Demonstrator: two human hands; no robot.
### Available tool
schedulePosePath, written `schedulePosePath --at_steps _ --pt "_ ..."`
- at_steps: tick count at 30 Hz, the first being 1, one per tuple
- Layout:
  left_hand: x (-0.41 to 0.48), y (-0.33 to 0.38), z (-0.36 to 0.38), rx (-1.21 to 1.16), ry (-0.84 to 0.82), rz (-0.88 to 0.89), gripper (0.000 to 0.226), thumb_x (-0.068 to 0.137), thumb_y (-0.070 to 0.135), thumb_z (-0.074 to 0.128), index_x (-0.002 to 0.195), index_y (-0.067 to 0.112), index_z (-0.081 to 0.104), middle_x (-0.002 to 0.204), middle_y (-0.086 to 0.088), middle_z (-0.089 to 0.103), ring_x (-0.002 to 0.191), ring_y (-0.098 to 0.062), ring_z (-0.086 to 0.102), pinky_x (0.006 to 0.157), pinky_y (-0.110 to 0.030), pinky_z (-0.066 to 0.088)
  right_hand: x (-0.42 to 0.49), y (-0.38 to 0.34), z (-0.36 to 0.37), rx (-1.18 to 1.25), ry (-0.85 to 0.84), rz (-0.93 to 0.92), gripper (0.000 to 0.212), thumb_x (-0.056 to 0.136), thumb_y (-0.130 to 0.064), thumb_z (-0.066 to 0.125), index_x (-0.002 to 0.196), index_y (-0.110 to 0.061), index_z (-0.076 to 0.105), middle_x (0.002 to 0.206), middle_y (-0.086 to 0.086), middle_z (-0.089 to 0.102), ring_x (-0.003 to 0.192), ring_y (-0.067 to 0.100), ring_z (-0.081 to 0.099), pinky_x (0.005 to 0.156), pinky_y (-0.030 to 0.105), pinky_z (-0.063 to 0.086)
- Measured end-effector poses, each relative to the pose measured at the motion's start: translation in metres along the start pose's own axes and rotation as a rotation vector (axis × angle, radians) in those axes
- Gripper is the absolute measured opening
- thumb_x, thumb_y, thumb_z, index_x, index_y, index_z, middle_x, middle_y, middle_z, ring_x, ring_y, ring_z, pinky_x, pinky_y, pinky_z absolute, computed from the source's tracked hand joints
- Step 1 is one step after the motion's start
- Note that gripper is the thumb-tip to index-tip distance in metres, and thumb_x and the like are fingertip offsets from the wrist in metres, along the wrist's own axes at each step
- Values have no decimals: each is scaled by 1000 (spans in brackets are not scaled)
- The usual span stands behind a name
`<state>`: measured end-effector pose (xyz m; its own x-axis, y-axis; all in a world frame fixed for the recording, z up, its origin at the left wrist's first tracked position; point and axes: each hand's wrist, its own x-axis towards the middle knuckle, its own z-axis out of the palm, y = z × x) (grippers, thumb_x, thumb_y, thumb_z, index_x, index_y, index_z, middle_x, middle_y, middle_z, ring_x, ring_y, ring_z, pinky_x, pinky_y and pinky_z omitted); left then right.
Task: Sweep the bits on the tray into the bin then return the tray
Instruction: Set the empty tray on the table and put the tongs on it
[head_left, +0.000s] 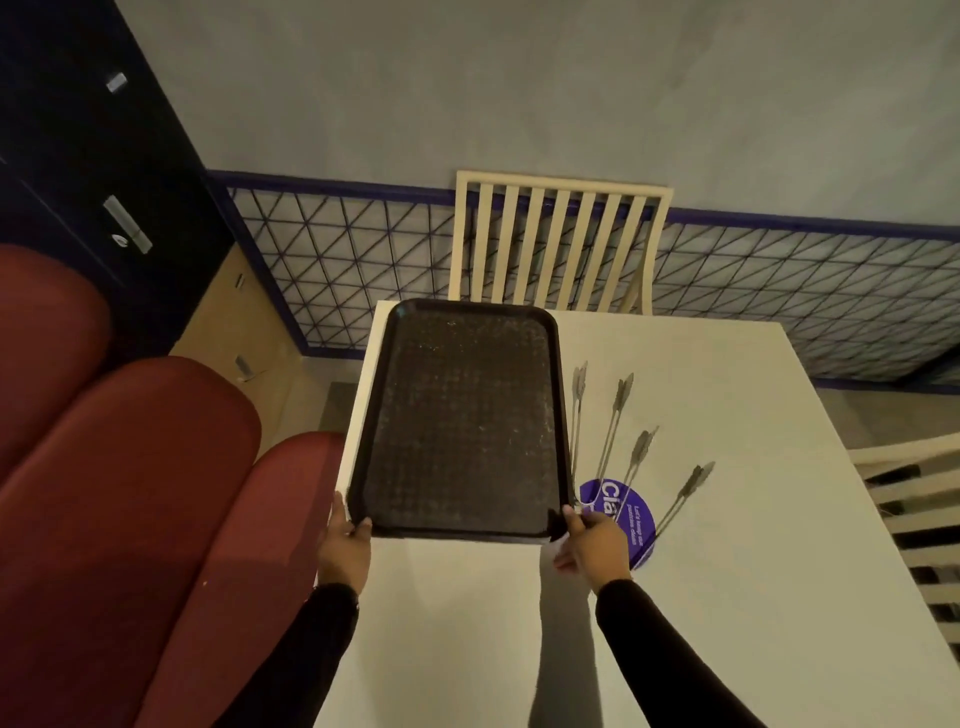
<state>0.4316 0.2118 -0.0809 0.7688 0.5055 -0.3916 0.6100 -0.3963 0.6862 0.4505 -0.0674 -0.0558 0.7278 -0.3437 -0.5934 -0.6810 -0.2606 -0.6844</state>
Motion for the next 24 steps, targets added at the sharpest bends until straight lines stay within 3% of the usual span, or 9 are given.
schedulePosePath --at_steps 3,5,10,15,17,19,21,24 --pt "-4 -11 5 -30 144 -47 57 83 0 61 137 0 42 128 -31 53 120 -44 48 106 -42 34 -11 14 -17 -119 53 -83 21 93 -29 50 91 -12 62 79 13 68 66 28 66 64 39 59" --pt "-13 -19 16 -12 194 -4 55 77 -6 65 130 -1 50 113 -36 57 104 -49 55 93 -53 46 -17 27 -33 -182 129 -143 23 93 -31 50 101 -13 62 90 11 68 75 27 66 69 38 60" --pt "-59 -3 36 -41 104 115 53 77 -11 61 129 -4 50 114 -34 54 103 -46 54 93 -51 46 -18 49 -68 12 356 -41 23 89 -28 58 102 -8 57 93 14 65 78 27 61 65 30 50" --pt "-85 2 52 -78 -33 142 49 82 -9 56 130 1 52 122 -27 51 109 -37 54 97 -43 46 4 63 -65 52 273 57 42 82 -42 63 111 -16 46 103 16 66 86 36 67 75 50 59" --pt "-95 8 55 -85 -73 173 47 83 -8 55 129 2 53 124 -23 51 110 -35 54 100 -43 45 8 57 -61 63 242 64 50 83 -38 65 119 -14 41 109 16 63 89 36 66 72 45 60" --pt "-99 15 58 -74 -107 213 44 84 -7 55 127 3 55 123 -21 52 111 -34 53 101 -45 45 15 53 -58 53 214 42 47 86 -28 64 121 -11 38 110 18 61 88 37 66 61 35 55" --pt "-102 26 62 -40 -142 256 41 85 -5 54 125 5 57 123 -19 52 111 -33 54 102 -45 44 20 52 -58 46 194 38 42 86 -20 63 118 -9 37 110 20 60 88 37 64 59 33 53" --pt "-103 54 73 60 -255 317 38 88 0 49 124 11 58 126 -15 48 112 -29 54 105 -32 40 23 54 -64 56 177 27 39 84 -15 63 114 -9 38 108 22 58 82 34 62 55 33 51"
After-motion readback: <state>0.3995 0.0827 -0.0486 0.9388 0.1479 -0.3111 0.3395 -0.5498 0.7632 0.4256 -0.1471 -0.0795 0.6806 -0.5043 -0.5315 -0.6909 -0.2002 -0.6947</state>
